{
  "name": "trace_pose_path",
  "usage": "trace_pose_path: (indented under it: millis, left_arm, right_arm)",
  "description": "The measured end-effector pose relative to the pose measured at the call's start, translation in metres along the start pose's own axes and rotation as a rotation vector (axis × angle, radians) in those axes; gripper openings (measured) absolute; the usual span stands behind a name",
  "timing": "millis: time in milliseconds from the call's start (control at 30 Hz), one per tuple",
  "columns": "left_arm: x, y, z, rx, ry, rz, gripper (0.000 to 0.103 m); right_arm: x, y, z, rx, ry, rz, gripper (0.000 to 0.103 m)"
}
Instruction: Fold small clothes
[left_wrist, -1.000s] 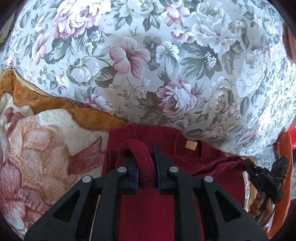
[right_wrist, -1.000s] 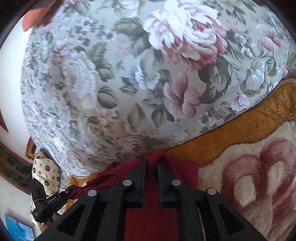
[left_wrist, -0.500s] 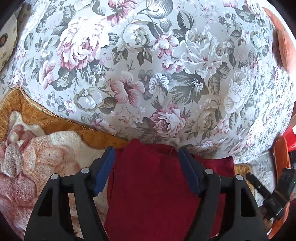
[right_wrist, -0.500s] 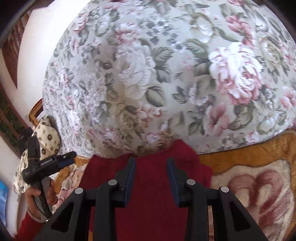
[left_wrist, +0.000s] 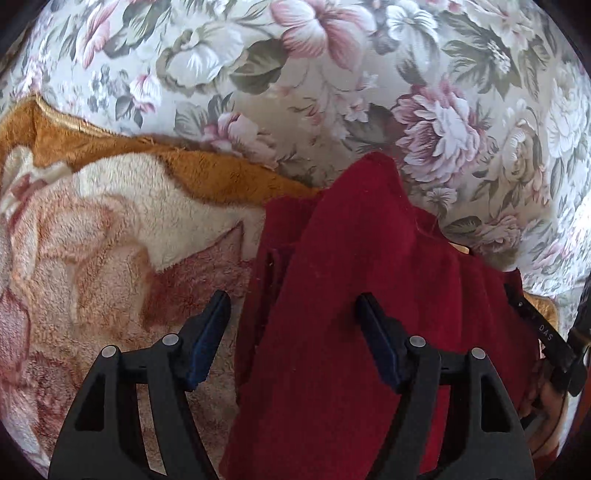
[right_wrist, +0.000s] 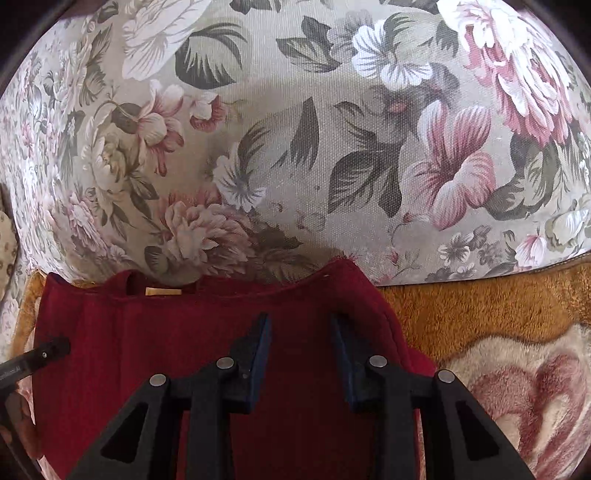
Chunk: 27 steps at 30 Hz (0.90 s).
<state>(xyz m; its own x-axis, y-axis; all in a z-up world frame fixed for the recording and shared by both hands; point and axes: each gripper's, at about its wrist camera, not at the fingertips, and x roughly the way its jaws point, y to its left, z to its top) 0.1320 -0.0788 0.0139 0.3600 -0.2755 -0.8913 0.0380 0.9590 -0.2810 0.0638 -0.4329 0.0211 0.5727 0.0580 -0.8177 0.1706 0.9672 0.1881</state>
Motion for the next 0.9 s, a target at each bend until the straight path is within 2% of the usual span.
trace_pose_path:
  millis: [100,200,333,567,633,767,900]
  left_arm:
    - [-0.012,0.003,-0.003,-0.002,-0.017,0.000,0.072]
    - [-0.035,0.000,-0.014,0.038,-0.061,0.017,0.072]
    - [-0.065,-0.003,-0.033,0.093,-0.127,0.042,0.072]
    - [-0.084,-0.010,-0.074,0.169,-0.154,0.082,0.072]
    - [-0.080,-0.010,-0.083,0.169,-0.143,0.078,0.072]
    - [-0.054,0.000,-0.090,0.147,-0.060,0.099,0.072]
    - [-0.050,0.007,-0.093,0.110,-0.035,0.092,0.072]
  right_arm:
    - [-0.021,-0.001,-0.001,0.012,-0.001,0.045,0.031]
    - [-0.058,-0.006,-0.020,0.036,0.002,0.111,0.031]
    - [-0.095,-0.005,-0.056,-0.024,-0.018,0.095,0.032]
    - [-0.121,-0.002,-0.097,-0.007,-0.019,0.068,0.032]
    - [-0.120,-0.007,-0.104,0.017,-0.013,0.078,0.032]
    - [-0.091,-0.016,-0.112,0.049,0.038,0.080,0.032]
    - [-0.094,-0.012,-0.112,0.051,0.035,0.072,0.032]
